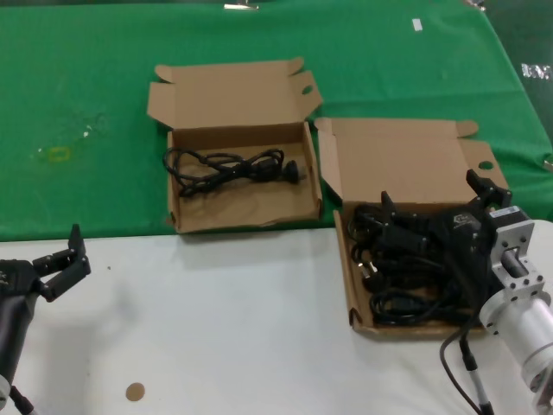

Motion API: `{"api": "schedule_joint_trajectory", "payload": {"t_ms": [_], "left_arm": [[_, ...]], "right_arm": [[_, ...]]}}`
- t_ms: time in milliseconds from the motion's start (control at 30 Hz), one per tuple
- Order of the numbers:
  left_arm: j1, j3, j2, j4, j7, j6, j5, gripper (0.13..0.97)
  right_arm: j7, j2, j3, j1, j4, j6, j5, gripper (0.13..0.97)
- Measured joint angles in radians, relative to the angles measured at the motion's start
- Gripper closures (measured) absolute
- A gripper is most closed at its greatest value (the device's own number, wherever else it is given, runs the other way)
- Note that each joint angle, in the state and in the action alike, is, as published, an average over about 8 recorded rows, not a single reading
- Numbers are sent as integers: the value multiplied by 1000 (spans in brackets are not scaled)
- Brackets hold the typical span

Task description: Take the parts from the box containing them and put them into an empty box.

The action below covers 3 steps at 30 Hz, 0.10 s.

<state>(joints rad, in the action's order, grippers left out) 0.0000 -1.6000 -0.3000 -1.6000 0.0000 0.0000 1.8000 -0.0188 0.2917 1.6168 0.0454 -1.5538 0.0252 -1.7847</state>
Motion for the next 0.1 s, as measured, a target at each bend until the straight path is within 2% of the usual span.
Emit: {"api": "schedule_joint_trajectory", "payload": {"t_ms": [100], "left_arm": [[0, 0, 0, 0, 0, 0, 0, 132]], "right_arm": [[0, 0, 0, 0, 0, 0, 0, 129]]}}
